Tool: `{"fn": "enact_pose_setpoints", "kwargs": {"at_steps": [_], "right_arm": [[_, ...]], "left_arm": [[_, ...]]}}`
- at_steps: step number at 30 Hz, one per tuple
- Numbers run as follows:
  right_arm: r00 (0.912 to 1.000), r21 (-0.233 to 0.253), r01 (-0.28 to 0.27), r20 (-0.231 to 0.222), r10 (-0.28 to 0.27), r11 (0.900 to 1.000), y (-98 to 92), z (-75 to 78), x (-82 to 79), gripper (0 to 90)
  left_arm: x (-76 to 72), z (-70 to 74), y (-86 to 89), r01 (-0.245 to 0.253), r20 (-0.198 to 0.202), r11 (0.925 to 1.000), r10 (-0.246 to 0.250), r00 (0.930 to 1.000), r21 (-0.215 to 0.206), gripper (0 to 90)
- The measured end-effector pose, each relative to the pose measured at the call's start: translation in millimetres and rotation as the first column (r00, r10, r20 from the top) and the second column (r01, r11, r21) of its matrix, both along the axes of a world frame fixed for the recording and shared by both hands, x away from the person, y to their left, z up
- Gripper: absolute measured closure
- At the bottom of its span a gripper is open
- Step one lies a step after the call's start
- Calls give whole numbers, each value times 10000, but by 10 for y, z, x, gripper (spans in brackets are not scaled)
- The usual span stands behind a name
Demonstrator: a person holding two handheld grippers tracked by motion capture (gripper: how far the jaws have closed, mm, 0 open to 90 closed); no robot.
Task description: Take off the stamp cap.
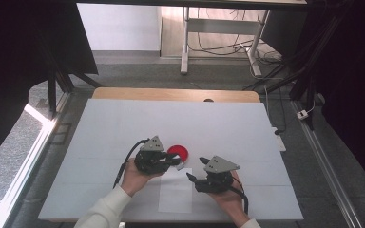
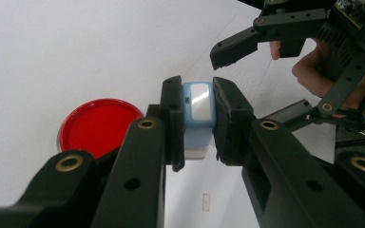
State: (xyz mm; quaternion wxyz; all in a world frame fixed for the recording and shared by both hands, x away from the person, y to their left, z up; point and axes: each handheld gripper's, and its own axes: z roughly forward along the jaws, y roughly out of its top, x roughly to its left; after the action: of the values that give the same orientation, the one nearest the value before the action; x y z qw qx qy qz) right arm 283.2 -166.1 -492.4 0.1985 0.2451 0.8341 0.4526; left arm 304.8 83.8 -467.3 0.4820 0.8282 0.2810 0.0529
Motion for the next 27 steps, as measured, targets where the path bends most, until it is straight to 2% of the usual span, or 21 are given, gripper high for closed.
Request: {"fn": "enact_pose_setpoints", "kwargs": {"at_steps": [15, 27], "right_arm": [[10000, 129, 46, -21, -46, 9999, 194, -95, 20, 275], [9998, -105, 204, -4, -204, 9997, 254, -134, -6, 314]], "left_arm": [[3, -6, -75, -15, 44, 9999, 16, 10000, -112, 749], [0, -14, -127, -64, 130, 9999, 66, 9999, -126, 749]]}}
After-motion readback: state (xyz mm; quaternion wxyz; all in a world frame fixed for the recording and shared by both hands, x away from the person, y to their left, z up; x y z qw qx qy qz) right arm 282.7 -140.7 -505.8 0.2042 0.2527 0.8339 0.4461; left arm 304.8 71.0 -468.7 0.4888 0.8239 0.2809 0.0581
